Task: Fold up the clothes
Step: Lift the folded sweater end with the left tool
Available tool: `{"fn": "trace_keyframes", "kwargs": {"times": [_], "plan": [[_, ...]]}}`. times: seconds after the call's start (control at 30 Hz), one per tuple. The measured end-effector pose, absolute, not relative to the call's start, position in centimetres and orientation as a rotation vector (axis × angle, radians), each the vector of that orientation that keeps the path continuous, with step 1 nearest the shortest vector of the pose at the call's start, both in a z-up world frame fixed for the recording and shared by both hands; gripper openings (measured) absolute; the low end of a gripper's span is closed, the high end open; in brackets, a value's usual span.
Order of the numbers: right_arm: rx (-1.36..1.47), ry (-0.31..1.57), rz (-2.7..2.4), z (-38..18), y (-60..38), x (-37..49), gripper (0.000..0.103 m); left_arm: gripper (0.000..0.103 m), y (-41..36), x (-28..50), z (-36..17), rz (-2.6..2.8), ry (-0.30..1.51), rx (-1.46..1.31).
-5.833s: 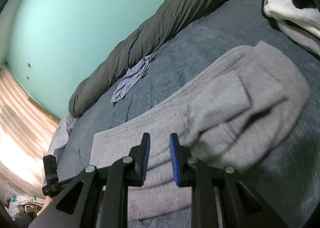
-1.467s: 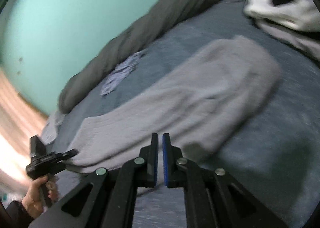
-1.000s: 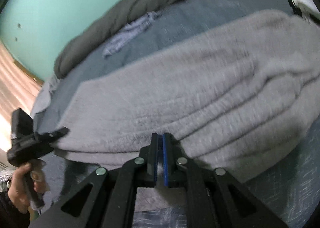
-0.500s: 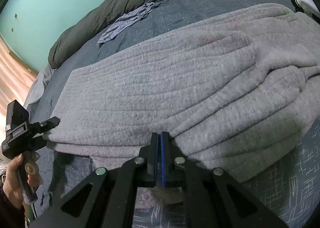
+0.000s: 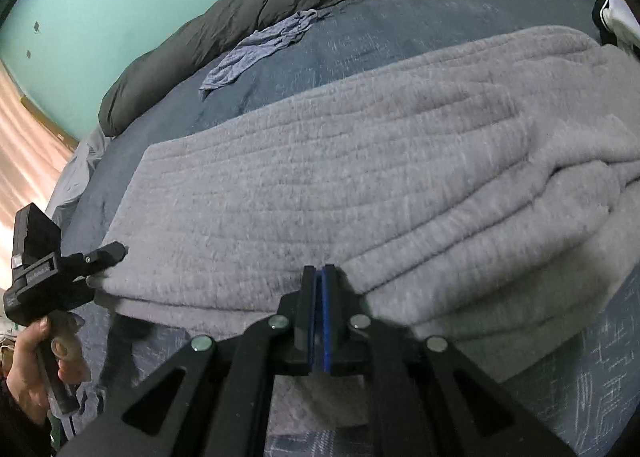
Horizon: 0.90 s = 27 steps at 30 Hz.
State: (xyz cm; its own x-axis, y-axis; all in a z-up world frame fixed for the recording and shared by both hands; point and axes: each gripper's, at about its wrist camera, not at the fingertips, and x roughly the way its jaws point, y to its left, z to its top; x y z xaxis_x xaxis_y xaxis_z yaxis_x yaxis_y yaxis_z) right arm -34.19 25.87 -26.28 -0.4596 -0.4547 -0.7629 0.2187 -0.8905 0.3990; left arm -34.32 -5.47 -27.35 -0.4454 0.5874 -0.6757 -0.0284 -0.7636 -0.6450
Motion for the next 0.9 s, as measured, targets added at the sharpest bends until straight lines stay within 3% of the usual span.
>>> {"fn": "trace_keyframes", "kwargs": {"times": [0.3, 0.53, 0.9], "plan": [[1.196, -0.591, -2.476, -24.3, 31.0, -32.2, 0.001, 0.055, -5.3, -35.0, -27.7, 2.253, -0.833, -1.390], [1.151, -0.669, -2.546, -24.1, 34.1, -31.3, 0.002, 0.034, -4.6, -34.9, -25.8, 2.321, -0.808, -1.363], [1.132, -0.722, -2.570, -24.0, 38.7, -29.6, 0.002, 0.028, 1.2, -35.4, -18.2, 2.332, -0.718, -1.252]]}}
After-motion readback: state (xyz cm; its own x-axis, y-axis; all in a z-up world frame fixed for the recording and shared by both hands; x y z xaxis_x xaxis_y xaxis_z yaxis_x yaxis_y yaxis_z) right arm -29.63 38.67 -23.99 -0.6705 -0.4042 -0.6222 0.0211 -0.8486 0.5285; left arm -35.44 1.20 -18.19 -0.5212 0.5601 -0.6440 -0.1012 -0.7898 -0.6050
